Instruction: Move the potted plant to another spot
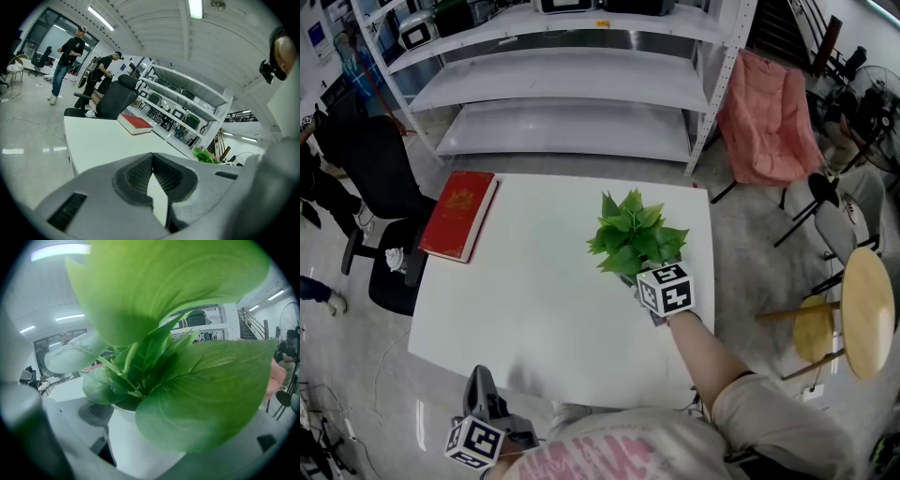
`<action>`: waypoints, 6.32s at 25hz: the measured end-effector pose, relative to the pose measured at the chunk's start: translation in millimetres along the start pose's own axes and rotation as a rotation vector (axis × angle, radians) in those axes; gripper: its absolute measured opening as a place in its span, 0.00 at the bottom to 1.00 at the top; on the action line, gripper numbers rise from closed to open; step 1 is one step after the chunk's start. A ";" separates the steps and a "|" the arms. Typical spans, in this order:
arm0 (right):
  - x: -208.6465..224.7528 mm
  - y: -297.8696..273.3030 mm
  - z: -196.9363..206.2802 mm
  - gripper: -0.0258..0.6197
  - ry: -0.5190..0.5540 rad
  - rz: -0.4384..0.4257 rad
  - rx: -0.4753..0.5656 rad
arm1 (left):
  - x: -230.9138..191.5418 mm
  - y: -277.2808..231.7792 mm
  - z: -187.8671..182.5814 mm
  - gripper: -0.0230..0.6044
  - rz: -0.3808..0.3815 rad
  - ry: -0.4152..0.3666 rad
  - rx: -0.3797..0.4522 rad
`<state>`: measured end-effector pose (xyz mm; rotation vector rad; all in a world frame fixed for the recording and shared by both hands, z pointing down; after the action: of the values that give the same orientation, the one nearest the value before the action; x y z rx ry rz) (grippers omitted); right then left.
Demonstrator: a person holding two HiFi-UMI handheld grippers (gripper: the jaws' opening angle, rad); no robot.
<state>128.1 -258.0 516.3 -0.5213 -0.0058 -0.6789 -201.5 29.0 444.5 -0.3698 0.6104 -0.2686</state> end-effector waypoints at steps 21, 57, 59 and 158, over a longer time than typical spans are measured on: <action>0.2 1.4 0.0 0.81 0.007 0.004 0.029 | 0.3 4.6 -1.6 0.04 -0.008 -0.004 0.008; 2.0 3.7 2.3 0.81 0.028 0.024 0.055 | 7.4 0.4 0.5 0.04 -0.010 -0.004 -0.005; 2.5 4.2 2.8 0.81 0.031 0.024 0.054 | 8.2 0.1 1.5 0.04 -0.012 -0.005 -0.006; -246.6 265.5 68.1 0.05 -0.339 0.452 0.320 | 55.6 37.9 -15.6 0.04 0.783 -0.206 -0.224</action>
<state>105.3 94.9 411.7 -0.3065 -0.3025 -0.1364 -161.8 39.7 388.9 -0.3418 0.5407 0.5856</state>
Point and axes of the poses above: the fingertips, and each gripper's own axes: y backward along the fingers, x to its right, z out of its underside, the point moved 5 cm from there along y, backward along the fingers, and after that the axes turned 5 degrees about -z, right-handed, at the moved point
